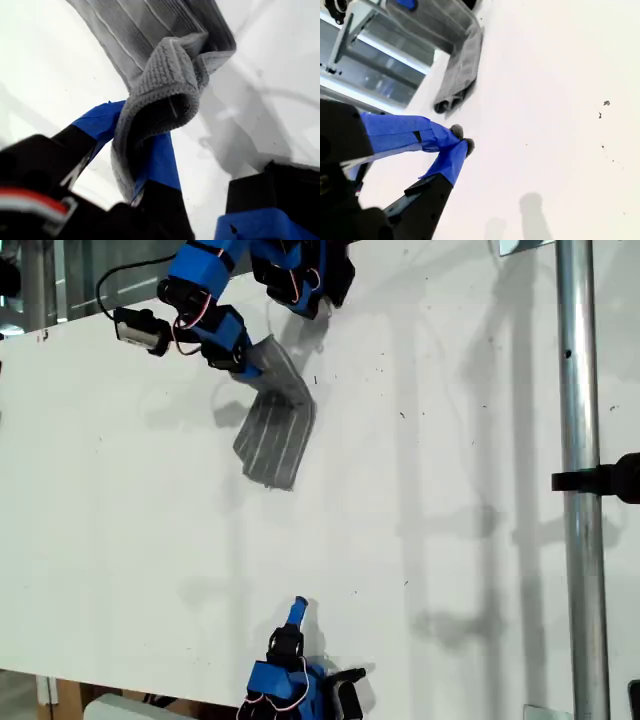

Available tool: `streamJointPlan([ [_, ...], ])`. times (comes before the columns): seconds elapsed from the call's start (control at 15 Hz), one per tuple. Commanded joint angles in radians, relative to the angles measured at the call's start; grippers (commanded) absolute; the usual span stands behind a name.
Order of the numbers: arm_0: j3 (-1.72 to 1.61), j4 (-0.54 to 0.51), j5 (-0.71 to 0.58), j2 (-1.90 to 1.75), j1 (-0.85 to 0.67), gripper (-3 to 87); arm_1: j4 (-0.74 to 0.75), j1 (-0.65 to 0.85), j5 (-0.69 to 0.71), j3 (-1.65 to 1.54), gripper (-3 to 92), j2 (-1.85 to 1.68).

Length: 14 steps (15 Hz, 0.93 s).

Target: Grasp corners of a towel and fold twice.

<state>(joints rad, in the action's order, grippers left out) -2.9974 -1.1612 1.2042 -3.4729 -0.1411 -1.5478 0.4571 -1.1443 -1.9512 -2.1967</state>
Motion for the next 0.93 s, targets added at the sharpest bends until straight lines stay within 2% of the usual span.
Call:
streamJointPlan([
  [0.0, 0.014, 0.023, -0.005, -0.006, 0.008, -2.8, 0.199, -0.014, 0.038, 0.132, -0.3, 0.172],
  [0.27, 0.0, 0.032, 0.011, -0.006, 0.015, -2.8, 0.443, 0.012, 0.08, 0.249, 1.5, 0.472],
  [0.33, -0.002, 0.037, 0.011, -0.006, 0.015, -2.8, 0.499, 0.02, 0.08, 0.261, 23.3, 0.515],
  [0.4, 0.0, 0.041, 0.011, -0.006, 0.015, -2.8, 0.577, 0.029, 0.08, 0.259, 34.3, 0.528],
  [0.47, -0.002, 0.044, 0.011, -0.006, 0.015, -2.8, 0.637, 0.037, 0.08, 0.261, 30.9, 0.526],
  [0.53, -0.006, 0.044, 0.014, -0.006, 0.015, -2.8, 0.67, 0.061, 0.08, 0.268, 16.8, 0.499],
  [0.6, -0.012, 0.046, 0.015, -0.006, 0.015, -2.6, 0.684, 0.101, 0.081, 0.273, 10.7, 0.44],
  [0.67, -0.021, 0.051, 0.017, -0.006, 0.015, -2.4, 0.68, 0.15, 0.1, 0.273, 10.5, 0.36],
  [0.8, -0.048, 0.066, 0.018, -0.006, 0.014, -2.0, 0.575, 0.238, 0.124, 0.239, 10.5, 0.21],
  [0.87, -0.067, 0.071, 0.02, -0.006, 0.014, 1.0, 0.548, 0.255, 0.144, 0.149, 8.5, 0.091],
])
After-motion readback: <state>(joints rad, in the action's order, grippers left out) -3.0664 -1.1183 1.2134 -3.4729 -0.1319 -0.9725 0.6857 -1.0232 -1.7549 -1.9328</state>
